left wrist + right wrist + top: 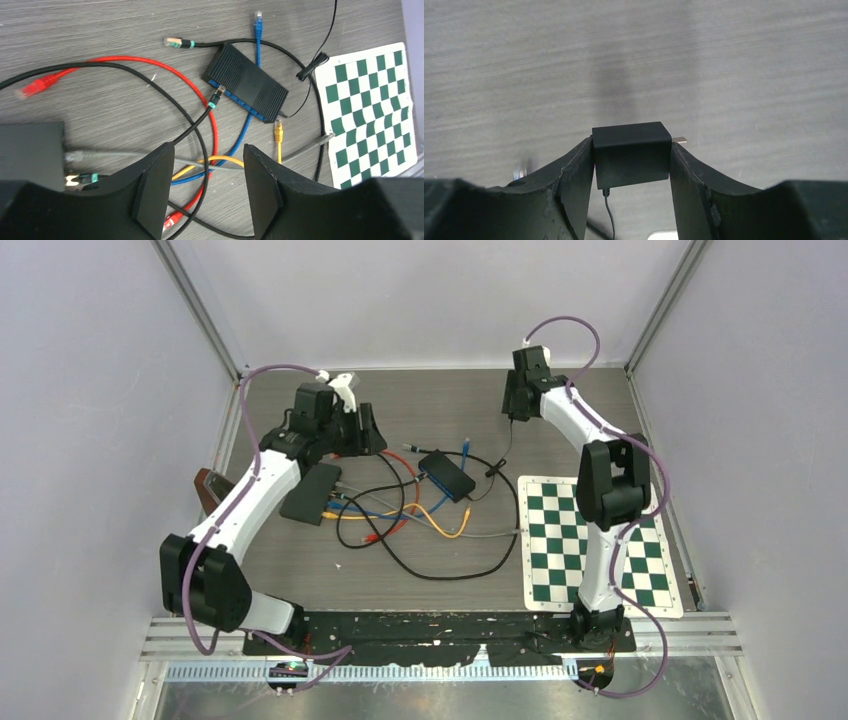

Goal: Insert the plug into the switch port
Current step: Place the plug at the center of the board.

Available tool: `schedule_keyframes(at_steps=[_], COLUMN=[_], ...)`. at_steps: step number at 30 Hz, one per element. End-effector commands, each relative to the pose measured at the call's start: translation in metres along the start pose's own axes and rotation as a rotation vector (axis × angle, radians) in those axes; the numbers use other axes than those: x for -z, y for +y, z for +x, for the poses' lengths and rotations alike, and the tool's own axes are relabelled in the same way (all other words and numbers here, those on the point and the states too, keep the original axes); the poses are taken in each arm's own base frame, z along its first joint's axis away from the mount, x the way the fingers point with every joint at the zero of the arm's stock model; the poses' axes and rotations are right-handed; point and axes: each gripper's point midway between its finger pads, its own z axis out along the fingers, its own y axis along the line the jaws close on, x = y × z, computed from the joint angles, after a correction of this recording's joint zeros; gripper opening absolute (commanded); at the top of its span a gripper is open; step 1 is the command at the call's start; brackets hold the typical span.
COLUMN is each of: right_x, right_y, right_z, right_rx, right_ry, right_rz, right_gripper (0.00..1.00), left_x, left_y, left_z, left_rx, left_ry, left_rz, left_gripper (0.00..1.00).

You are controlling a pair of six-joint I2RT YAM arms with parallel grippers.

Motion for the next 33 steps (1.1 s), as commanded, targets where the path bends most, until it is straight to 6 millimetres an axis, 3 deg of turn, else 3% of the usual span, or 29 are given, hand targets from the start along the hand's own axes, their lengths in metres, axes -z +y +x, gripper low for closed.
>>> schedule_keyframes(at_steps=[1,2,3,4,5,6,7,9,11,15,16,17,19,20,21,22,24,26,27,28,29,30,31,32,33], right_x=[-0.022,-0.022,-0.038,-0.037,-0.051,-0.048,-0.058,-0.061,-0.065,-0.069,-0.062,-0.061,-0.049,-0.036,-0.034,-0.018,0.002,0.019,0.041,0.043,0.064,0.068,0.087,0.091,0.109], right_y=[0.013,0.015,0.013,0.016,0.015,0.016,0.014,0.017,0.024,0.023,0.022,0.018,0.014,0.013,0.010,0.009,0.008,0.007,0.007,0.011,0.012,0.020,0.022,0.038,0.047], right_z=[-0.051,-0.065,-0.058,-0.072,-0.066,-0.081,-0.079,-0.095,-0.095,-0.083,-0.088,-0.083,-0.084,-0.091,-0.082,-0.090,-0.088,-0.072,-0.081,-0.068,-0.074,-0.061,-0.065,-0.051,-0.055], right_rx=[0.023,0.019,0.023,0.029,0.035,0.039,0.041,0.048,0.049,0.018,0.014,0.007,0.002,-0.003,-0.009,-0.016,-0.020,-0.010,-0.007,0.011,0.014,0.033,0.033,0.026,0.010], right_ry=[-0.099,-0.118,-0.092,-0.114,-0.093,-0.119,-0.108,-0.143,-0.134,-0.113,-0.123,-0.109,-0.104,-0.121,-0.103,-0.128,-0.146,-0.140,-0.180,-0.165,-0.199,-0.184,-0.214,-0.206,-0.246], right_rz=[-0.094,-0.113,-0.109,-0.125,-0.121,-0.132,-0.131,-0.165,-0.236,-0.239,-0.241,-0.219,-0.208,-0.214,-0.207,-0.213,-0.228,-0.229,-0.237,-0.229,-0.236,-0.242,-0.258,-0.299,-0.345], right_gripper=[0.46,0.47,0.47,0.47,0.47,0.47,0.47,0.48,0.51,0.63,0.66,0.79,0.99,0.97,0.96,0.96,0.95,0.95,0.96,0.96,0.96,0.95,0.95,0.95,0.96], left_x=[0.032,0.036,0.039,0.042,0.045,0.047,0.049,0.053,0.059,0.071,0.074,0.076,0.077,0.076,0.076,0.075,0.073,0.069,0.068,0.065,0.062,0.058,0.051,0.045,0.039], left_y=[0.005,0.007,0.010,0.013,0.016,0.018,0.019,0.022,0.027,0.048,0.055,0.058,0.060,0.060,0.058,0.058,0.053,0.055,0.057,0.060,0.064,0.068,0.074,0.082,0.084], left_z=[-0.016,-0.018,-0.018,-0.018,-0.017,-0.015,-0.012,-0.004,0.003,0.011,0.011,0.012,0.016,0.019,0.022,0.025,0.033,0.038,0.041,0.043,0.046,0.050,0.055,0.061,0.068], left_rx=[-0.074,-0.084,-0.095,-0.102,-0.109,-0.114,-0.124,-0.147,-0.169,-0.189,-0.190,-0.192,-0.205,-0.210,-0.215,-0.218,-0.225,-0.227,-0.225,-0.223,-0.215,-0.202,-0.192,-0.182,-0.167], left_ry=[-0.057,-0.062,-0.065,-0.065,-0.062,-0.055,-0.046,-0.022,-0.004,0.010,0.004,0.000,0.006,0.018,0.035,0.053,0.097,0.135,0.152,0.166,0.182,0.204,0.228,0.260,0.313], left_rz=[-0.066,-0.080,-0.094,-0.114,-0.127,-0.138,-0.142,-0.148,-0.174,-0.285,-0.327,-0.342,-0.344,-0.336,-0.325,-0.316,-0.281,-0.275,-0.280,-0.282,-0.288,-0.281,-0.283,-0.300,-0.296], left_gripper=[0.56,0.56,0.57,0.57,0.57,0.57,0.57,0.58,0.58,0.59,0.60,0.61,0.62,0.62,0.62,0.62,0.63,0.63,0.63,0.64,0.64,0.66,0.67,0.67,0.66])
